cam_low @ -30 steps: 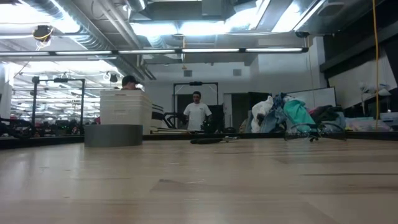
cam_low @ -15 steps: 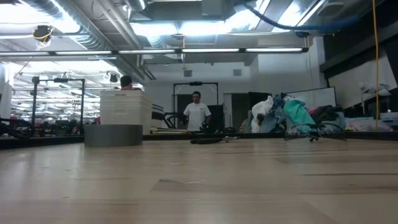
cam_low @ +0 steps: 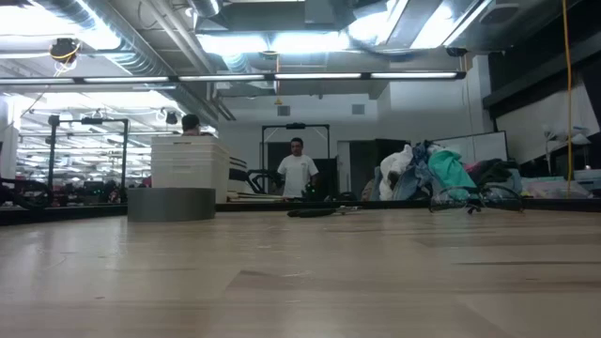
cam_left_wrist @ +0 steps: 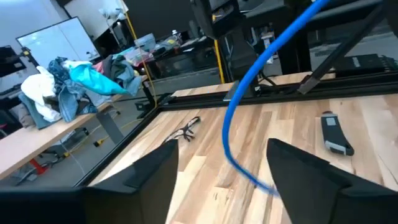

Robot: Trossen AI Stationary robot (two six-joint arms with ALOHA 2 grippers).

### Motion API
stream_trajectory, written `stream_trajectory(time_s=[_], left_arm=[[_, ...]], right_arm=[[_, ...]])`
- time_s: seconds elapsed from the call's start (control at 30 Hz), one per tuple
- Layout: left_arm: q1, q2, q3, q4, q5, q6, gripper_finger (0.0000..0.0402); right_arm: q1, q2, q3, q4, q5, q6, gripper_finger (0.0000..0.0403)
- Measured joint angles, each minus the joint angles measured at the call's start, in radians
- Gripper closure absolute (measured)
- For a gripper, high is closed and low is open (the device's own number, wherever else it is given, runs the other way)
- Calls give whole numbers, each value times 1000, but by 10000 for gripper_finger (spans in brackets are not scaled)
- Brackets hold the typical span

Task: Coil cords
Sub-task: Coil the blue wire cable onto the black spool

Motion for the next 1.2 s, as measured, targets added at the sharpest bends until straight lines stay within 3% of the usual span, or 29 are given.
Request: stream_trajectory(time_s=[0.33,0.5,0.63,0.97,1.2], left_arm=[[72,0,0,2,121,9,151],[93,0,0,90,136,134,151],[112,0,0,178,226,212,151],[184,31,0,179,350,181,151],[196,60,0,170,351,135,208]], right_arm=[[0,-9,0,6,-31,-29,402],[0,-9,0,1,-48,-49,402],[0,-9,0,0,-61,-50,402],[0,-9,0,1,-69,-50,402],[0,-9,0,-7,-69,-50,402]])
